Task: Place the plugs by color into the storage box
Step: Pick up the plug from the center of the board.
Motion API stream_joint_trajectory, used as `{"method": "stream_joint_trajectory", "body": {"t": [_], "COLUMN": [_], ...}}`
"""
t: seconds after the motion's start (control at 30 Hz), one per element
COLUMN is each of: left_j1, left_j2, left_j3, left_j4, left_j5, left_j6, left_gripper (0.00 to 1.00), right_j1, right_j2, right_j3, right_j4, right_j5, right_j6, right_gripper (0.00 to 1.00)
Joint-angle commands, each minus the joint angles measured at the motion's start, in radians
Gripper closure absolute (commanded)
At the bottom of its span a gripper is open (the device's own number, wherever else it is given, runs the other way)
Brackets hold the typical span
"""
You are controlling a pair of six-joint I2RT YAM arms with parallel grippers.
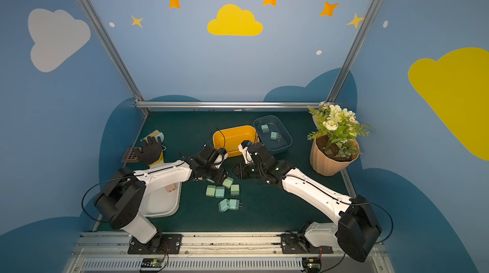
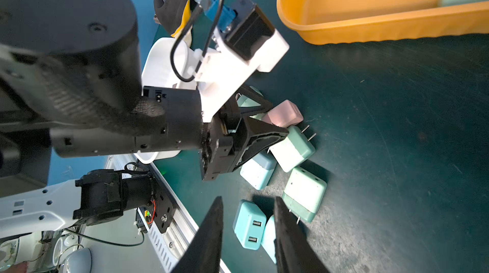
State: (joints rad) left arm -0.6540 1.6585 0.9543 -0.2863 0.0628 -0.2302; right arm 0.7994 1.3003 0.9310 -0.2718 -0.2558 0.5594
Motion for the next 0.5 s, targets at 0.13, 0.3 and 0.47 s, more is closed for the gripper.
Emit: {"method": "stream_joint_trajectory", "body": {"t": [0.13, 0.3, 0.47], "left_j1": [-0.015, -0.017, -0.019], "left_j2": [0.018, 0.01, -0.004], "left_j3": [0.03, 0.035, 0.052], "left_j4": [-0.045, -0.053, -0.073], "left_j5": [-0.03, -0.053, -0.056], "left_j6": [0.033, 0.046, 0.049], "left_gripper": [0.62, 0.66, 0.69], "right_j1": [-0.016, -0.022, -0.024], "right_j2": [0.025, 0.024, 0.016], "right_j3": [0.013, 0.023, 0.026], "right_j4": [-0.024, -0.032, -0.037], "right_j5": [-0.029, -0.043, -0.042], "right_j6": [-0.05, -0.065, -0.069], "right_gripper": [0.67, 0.67, 0.67]}}
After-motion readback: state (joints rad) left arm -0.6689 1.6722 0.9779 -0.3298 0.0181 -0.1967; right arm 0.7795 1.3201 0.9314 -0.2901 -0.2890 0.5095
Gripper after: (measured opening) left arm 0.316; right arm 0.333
